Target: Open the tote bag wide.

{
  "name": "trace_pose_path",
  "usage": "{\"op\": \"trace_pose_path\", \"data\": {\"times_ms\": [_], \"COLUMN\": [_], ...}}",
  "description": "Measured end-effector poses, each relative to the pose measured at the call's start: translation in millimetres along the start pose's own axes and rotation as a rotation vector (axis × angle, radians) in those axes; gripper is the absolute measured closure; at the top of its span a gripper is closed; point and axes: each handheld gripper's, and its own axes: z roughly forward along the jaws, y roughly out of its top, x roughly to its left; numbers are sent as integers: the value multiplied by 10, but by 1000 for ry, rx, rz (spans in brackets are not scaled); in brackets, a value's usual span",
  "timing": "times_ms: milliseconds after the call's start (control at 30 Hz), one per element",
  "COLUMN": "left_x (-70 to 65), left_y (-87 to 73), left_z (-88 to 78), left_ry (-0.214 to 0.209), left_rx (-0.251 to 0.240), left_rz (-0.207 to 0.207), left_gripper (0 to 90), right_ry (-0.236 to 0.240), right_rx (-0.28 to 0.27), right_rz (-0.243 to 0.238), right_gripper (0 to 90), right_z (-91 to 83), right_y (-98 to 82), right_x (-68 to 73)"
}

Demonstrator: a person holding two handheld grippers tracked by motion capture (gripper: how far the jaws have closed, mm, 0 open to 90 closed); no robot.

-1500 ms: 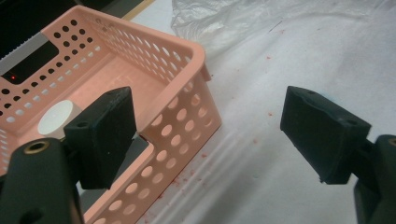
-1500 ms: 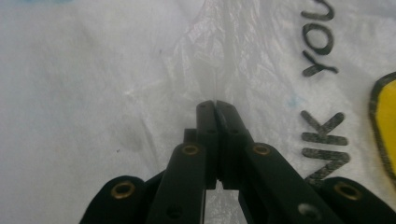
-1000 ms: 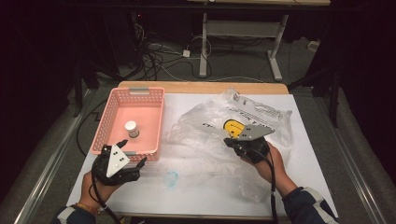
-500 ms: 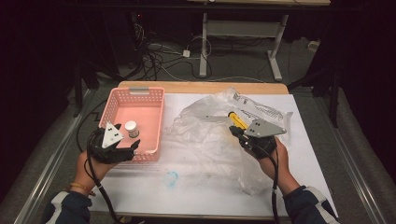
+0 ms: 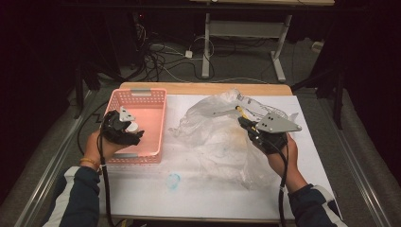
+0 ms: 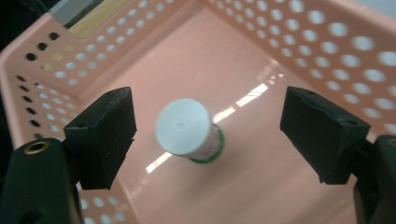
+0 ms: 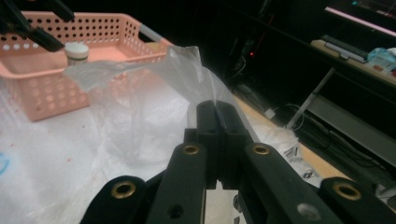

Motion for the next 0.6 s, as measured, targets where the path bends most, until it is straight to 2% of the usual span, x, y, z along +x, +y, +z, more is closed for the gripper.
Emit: {"op": "trace_pose_path", "data": {"times_ms": [33, 100, 133, 233, 400, 467, 567, 600], "left_x": [36, 96, 127, 177, 222, 236, 249, 244], "left_y": [14, 36, 39, 43, 33, 40, 47, 48], "left_z": [25, 120, 169, 295, 433, 458, 495, 509], "left_ry": [-10, -3, -22, -25, -52, -69, -87, -98], "left_rx": [12, 60, 80, 144, 200, 220, 254, 264], "left_rz": [-11, -27, -34, -36, -50, -48, -53, -43], "left_gripper": [191, 192, 192, 193, 252, 348, 369, 393], "right_ry": [-2, -4, -8, -19, -38, -43, -48, -50], "right_rx": [-10, -17, -35, -43, -81, -86, -94, -98], "right_rz": [5, 2, -4, -2, 10, 8, 14, 19], "right_gripper": [900, 900, 900, 900, 900, 900, 900, 900], "right_z": [1, 6, 7, -1, -36, -40, -57, -67], "right_y": [25, 35, 58, 83, 157, 172, 186, 190], "right_x": [-14, -19, -31, -52, -102, -109, -125, -131]}}
